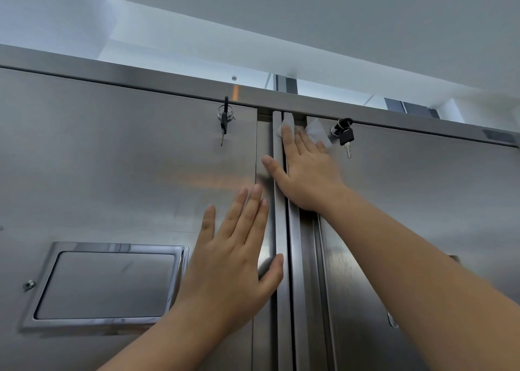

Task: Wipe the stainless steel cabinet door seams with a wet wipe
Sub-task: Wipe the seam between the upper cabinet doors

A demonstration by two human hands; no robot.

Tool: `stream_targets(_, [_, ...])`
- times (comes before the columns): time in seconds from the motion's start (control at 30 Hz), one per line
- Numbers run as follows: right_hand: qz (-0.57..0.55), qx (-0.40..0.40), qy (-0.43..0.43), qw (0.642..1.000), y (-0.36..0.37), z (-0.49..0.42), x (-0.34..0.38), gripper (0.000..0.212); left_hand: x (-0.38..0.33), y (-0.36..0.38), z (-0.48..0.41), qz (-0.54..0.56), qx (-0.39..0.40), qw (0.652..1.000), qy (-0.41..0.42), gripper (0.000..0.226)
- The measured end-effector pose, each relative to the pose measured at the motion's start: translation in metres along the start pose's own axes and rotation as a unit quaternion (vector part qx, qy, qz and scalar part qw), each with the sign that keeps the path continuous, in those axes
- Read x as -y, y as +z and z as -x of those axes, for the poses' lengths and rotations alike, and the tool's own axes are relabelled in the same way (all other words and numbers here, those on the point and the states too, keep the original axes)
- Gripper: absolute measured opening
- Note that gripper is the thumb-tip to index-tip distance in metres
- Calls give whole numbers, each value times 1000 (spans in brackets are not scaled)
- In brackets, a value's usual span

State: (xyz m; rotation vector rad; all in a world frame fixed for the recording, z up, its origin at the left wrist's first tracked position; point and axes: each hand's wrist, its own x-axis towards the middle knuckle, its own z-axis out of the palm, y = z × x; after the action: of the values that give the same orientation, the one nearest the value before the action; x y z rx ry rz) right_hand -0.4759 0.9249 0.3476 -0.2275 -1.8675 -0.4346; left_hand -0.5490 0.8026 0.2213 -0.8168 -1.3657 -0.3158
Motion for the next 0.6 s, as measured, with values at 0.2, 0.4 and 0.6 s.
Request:
stream_targets(0.2, [6,15,-11,1000,-5,-5,-5,72,0,3,0,-11,-6,1000,3,67])
stream_targets(0.4, [-8,-1,6,1000,-4,-13,-2,70,-1,2,0,-15,-8,1000,7,66])
stream_targets(0.6, [-22,-31,-36,999,14,43,2,68,-2,-1,0,-12,1,1000,-4,67])
